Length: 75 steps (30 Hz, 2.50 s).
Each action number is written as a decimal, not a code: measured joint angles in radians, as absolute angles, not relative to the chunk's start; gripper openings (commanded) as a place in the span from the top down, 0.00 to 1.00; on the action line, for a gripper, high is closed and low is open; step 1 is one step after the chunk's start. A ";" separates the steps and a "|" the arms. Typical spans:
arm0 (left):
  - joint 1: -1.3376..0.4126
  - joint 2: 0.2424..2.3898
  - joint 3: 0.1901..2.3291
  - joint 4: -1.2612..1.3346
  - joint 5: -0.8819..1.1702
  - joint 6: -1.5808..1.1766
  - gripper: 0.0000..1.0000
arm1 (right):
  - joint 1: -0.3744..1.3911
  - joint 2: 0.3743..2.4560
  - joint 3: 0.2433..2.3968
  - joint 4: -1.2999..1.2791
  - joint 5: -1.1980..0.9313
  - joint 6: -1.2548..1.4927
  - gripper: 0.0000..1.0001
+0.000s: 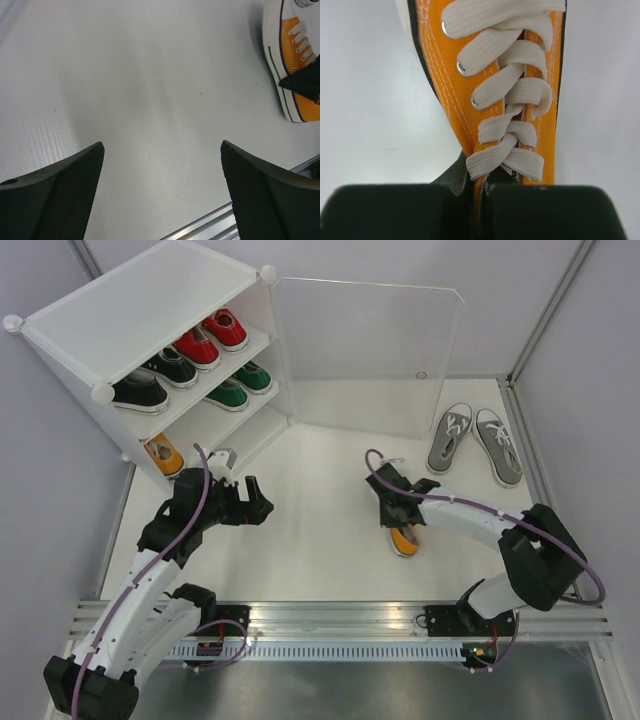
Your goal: Place and organize the shoes in the shoe cabinet
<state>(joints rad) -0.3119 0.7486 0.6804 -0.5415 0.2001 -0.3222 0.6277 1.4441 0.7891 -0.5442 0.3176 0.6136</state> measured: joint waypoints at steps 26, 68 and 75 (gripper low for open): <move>-0.458 0.834 0.697 -0.622 -0.013 -0.703 0.00 | 1.007 1.741 1.359 -0.385 0.303 0.496 0.06; -0.899 1.622 0.982 -0.763 -0.410 -1.556 0.98 | 0.748 1.111 0.741 -0.344 0.355 0.462 0.02; -0.907 1.593 1.121 -1.002 -0.458 -1.556 0.98 | 0.748 1.091 0.740 -0.342 0.356 0.462 0.02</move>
<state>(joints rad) -0.9066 1.5932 1.1206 -1.0016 -0.4583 -1.5558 0.7479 1.0912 0.7403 -0.3416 0.3557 0.4618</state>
